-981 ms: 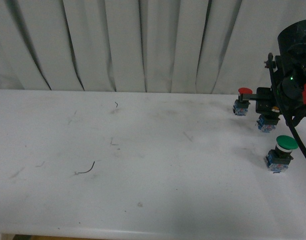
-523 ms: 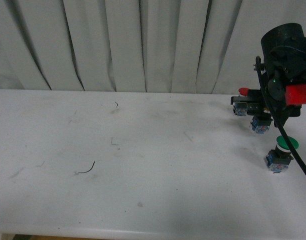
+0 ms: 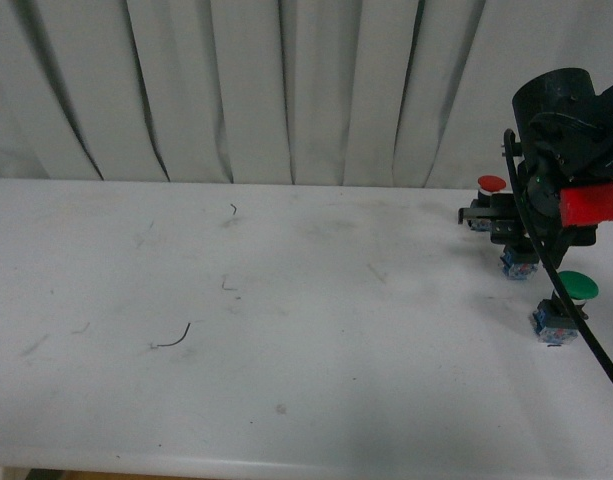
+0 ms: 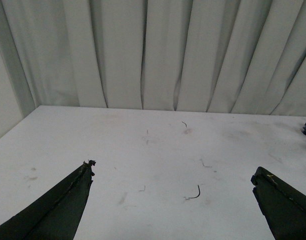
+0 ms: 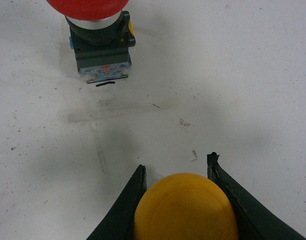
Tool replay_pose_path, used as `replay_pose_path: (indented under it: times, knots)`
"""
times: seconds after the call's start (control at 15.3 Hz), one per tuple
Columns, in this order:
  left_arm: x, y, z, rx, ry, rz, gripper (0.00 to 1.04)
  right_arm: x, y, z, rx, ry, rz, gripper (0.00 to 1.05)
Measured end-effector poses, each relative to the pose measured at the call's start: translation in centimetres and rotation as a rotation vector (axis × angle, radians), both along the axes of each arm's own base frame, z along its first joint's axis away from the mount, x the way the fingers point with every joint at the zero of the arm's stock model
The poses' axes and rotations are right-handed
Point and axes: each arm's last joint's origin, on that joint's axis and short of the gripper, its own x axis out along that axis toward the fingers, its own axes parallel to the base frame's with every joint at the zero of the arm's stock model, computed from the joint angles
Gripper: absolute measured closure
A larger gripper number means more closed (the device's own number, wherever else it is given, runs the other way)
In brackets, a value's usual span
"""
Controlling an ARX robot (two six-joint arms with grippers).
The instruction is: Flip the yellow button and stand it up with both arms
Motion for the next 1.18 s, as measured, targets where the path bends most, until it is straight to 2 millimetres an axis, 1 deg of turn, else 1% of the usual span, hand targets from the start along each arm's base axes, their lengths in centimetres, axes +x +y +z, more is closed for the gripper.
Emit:
replay_pose_path:
  times: [0.52, 0.92, 1.11, 1.18]
  knots:
    - [0.00, 0.00, 0.00, 0.000, 0.000, 0.000, 0.07, 0.15, 0.20, -0.36, -0.038, 0.010, 0.005, 0.70]
    - [0.00, 0.00, 0.00, 0.000, 0.000, 0.000, 0.07, 0.24, 0.27, -0.29, -0.031, 0.001, 0.012, 0.05]
    - [0.00, 0.00, 0.00, 0.000, 0.000, 0.000, 0.07, 0.21, 0.33, 0.03, 0.006, -0.030, 0.040, 0.06]
    - [0.00, 0.00, 0.00, 0.000, 0.000, 0.000, 0.07, -0.30, 0.29, 0.49, 0.022, -0.047, 0.054, 0.06]
